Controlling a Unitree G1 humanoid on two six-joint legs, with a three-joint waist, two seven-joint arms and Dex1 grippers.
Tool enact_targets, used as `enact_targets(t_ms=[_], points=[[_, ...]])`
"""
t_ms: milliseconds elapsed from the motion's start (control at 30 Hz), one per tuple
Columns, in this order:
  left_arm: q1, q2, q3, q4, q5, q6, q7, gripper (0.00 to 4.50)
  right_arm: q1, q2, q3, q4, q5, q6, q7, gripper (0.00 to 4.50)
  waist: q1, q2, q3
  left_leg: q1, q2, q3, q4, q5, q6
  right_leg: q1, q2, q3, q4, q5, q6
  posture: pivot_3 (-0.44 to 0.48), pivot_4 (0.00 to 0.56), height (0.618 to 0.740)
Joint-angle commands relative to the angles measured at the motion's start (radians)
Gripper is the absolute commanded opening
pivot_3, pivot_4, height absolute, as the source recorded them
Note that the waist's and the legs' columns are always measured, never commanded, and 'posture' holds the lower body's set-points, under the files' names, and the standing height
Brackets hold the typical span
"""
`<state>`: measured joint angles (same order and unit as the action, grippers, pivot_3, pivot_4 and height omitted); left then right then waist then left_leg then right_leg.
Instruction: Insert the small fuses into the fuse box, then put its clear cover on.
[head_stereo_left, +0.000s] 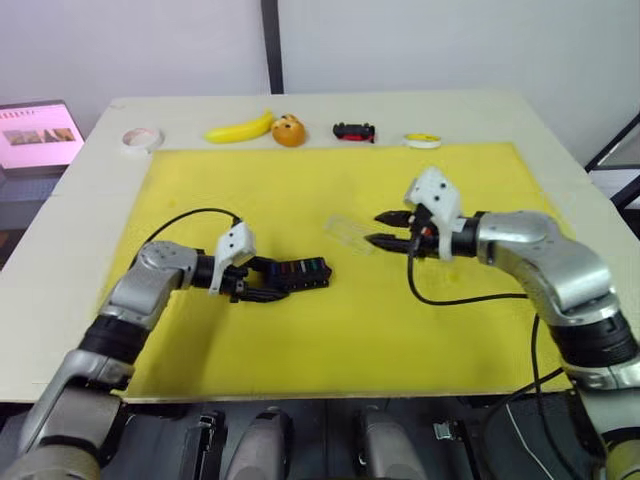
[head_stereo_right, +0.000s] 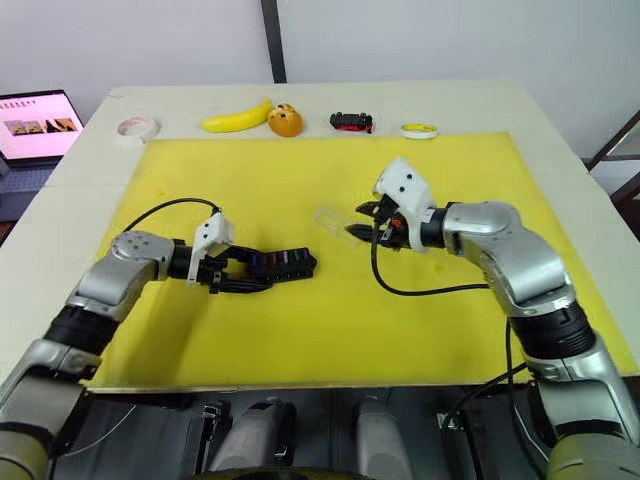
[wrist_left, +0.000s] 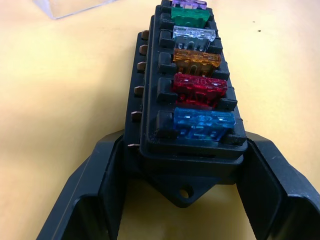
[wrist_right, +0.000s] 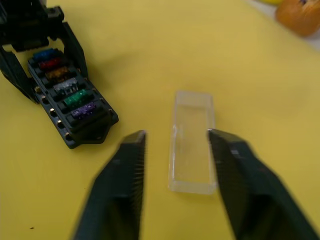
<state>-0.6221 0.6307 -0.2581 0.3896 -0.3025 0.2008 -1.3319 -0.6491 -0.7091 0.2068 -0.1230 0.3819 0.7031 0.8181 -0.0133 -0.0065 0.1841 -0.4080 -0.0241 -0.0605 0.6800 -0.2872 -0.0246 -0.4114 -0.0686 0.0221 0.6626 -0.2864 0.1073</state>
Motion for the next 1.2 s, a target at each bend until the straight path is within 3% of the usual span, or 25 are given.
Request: enact_targets(t_ms=[33, 300, 733, 767, 833, 933, 967, 1200], points=[[-0.02, -0.032, -0.013, 0.051, 0.028, -0.036, -0.058, 2.52, -0.081, 0.052, 0.018, 0.113, -0.044, -0.027, 0.019, 4.42, 0.002, 0.0, 0.0, 0.0, 0.0, 0.0, 0.0, 0.0, -0.001, 0.0, 0.0, 0.0, 0.0, 0.0, 0.0, 0.0, 0.15, 0.74], [-0.01, -0.071, -0.002, 0.042, 0.05, -0.033, -0.093, 2.52, -0.199, 0.136, 0.094, 0.308, -0.14, 0.001, 0.05, 4.47, 0.005, 0.0, 0.0, 0.0, 0.001, -0.001, 0.0, 0.0, -0.001, 0.0, -0.001, 0.0, 0.001, 0.0, 0.0, 0.0, 0.15, 0.74], [0.033, -0.073, 0.005, -0.016, 0.068, -0.022, -0.106, 2.52, -0.249, 0.208, 0.09, 0.442, -0.201, 0.03, 0.079, 4.47, 0.0, 0.0, 0.0, 0.0, -0.001, -0.001, 0.0, 0.0, -0.001, 0.0, -0.003, 0.0, 0.002, 0.0, 0.0, 0.0, 0.15, 0.74], [0.035, -0.073, 0.003, -0.019, 0.07, -0.023, -0.109, 2.52, -0.254, 0.213, 0.088, 0.45, -0.203, 0.03, 0.08, 3.92, 0.0, 0.0, 0.0, 0.0, -0.001, -0.001, 0.0, 0.0, -0.001, 0.0, -0.003, 0.0, 0.002, 0.0, 0.0, 0.0, 0.15, 0.74], [0.039, -0.073, 0.003, -0.024, 0.072, -0.024, -0.111, 2.52, -0.261, 0.22, 0.087, 0.458, -0.209, 0.037, 0.083, 3.36, 0.0, 0.0, 0.0, 0.0, -0.001, -0.001, 0.0, 0.0, -0.001, 0.0, -0.003, 0.0, 0.002, 0.0, 0.0, 0.0, 0.15, 0.74], [0.043, -0.073, 0.003, -0.029, 0.075, -0.025, -0.115, 2.52, -0.26, 0.21, 0.085, 0.43, -0.215, 0.037, 0.099, 1.89, 0.0, 0.0, 0.0, 0.0, -0.001, -0.001, 0.0, 0.0, -0.001, 0.0, -0.003, 0.0, 0.002, 0.0, 0.0, 0.0, 0.15, 0.74], [0.045, -0.072, 0.003, -0.03, 0.076, -0.026, -0.116, 2.52, -0.261, 0.201, 0.08, 0.408, -0.211, 0.044, 0.104, 1.71, 0.0, 0.0, 0.0, 0.0, -0.001, -0.001, 0.0, 0.0, -0.001, 0.0, -0.003, 0.0, 0.002, 0.0, 0.0, 0.0, 0.15, 0.74], [0.062, -0.066, 0.006, -0.048, 0.076, -0.03, -0.128, 2.52, -0.232, 0.108, 0.058, 0.107, -0.157, 0.171, 0.157, 1.72, 0.0, 0.0, 0.0, 0.0, -0.001, -0.001, 0.0, 0.0, 0.0, -0.001, -0.003, 0.0, 0.002, 0.0, 0.0, 0.0, 0.15, 0.74]])
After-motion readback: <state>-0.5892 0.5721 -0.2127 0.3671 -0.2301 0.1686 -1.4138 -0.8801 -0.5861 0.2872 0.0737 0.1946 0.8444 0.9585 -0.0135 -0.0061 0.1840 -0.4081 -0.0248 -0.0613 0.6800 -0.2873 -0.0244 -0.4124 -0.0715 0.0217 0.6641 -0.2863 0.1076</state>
